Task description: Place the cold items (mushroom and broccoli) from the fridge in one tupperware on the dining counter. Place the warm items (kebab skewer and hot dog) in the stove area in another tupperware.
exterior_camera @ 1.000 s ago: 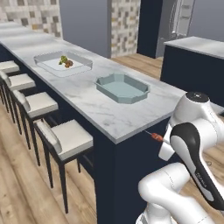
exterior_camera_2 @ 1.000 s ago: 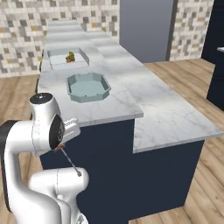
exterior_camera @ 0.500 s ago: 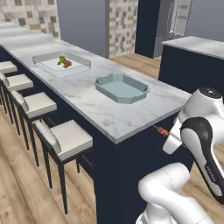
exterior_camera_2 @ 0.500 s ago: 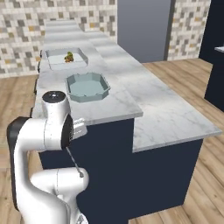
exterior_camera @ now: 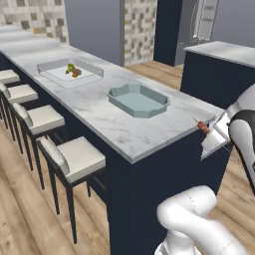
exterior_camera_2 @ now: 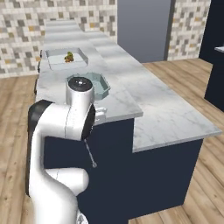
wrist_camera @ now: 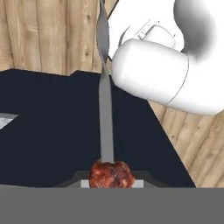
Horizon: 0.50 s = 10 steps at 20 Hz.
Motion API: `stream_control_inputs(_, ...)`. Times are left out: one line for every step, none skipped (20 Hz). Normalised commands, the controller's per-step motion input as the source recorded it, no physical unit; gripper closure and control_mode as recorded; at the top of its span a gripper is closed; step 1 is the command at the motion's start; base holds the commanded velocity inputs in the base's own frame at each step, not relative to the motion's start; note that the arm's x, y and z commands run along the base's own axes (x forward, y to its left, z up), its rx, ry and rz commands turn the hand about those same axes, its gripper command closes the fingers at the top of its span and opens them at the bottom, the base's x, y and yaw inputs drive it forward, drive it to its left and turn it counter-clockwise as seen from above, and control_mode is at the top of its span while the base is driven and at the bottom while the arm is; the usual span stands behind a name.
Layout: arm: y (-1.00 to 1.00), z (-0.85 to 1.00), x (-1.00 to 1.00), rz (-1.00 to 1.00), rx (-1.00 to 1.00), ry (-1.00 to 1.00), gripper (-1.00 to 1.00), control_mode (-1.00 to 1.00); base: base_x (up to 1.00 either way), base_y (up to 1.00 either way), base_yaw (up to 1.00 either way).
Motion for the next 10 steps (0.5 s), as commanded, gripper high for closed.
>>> stream_control_inputs(0.63,0.86,0.66,0.0,-0.56,0.01,1.0,-1.0,0.0,0.0,0.0)
stream_control_inputs(0.74,0.9,0.66,0.0,-0.63,0.02,1.0,-1.0,0.0,0.0,0.0)
stream_control_inputs(0.64,0.86,0.76,0.0,-0.6,0.05,1.0,-1.0,0.0,0.0,0.0)
stream_control_inputs(0.62,0.8,0.71,0.01,-0.63,0.12,1.0,-1.0,0.0,0.0,0.0)
stream_control_inputs(0.59,0.74,0.61,0.06,-0.61,0.15,1.0,-1.0,0.0,0.0,0.0)
stream_control_inputs(0.47,0.69,0.54,0.15,-0.55,0.16,1.0,-1.0,0.0,0.0,0.0)
stream_control_inputs(0.41,0.69,0.54,0.21,-0.55,0.24,1.0,-1.0,0.0,0.0,0.0)
stream_control_inputs(0.22,0.71,0.57,0.24,-0.57,0.32,1.0,-1.0,0.0,0.0,0.0)
stream_control_inputs(0.09,0.81,0.54,0.29,-0.55,0.31,1.0,-1.0,0.0,0.0,0.0)
stream_control_inputs(0.0,0.86,0.55,0.29,-0.49,0.28,1.0,-1.0,0.0,0.0,0.0)
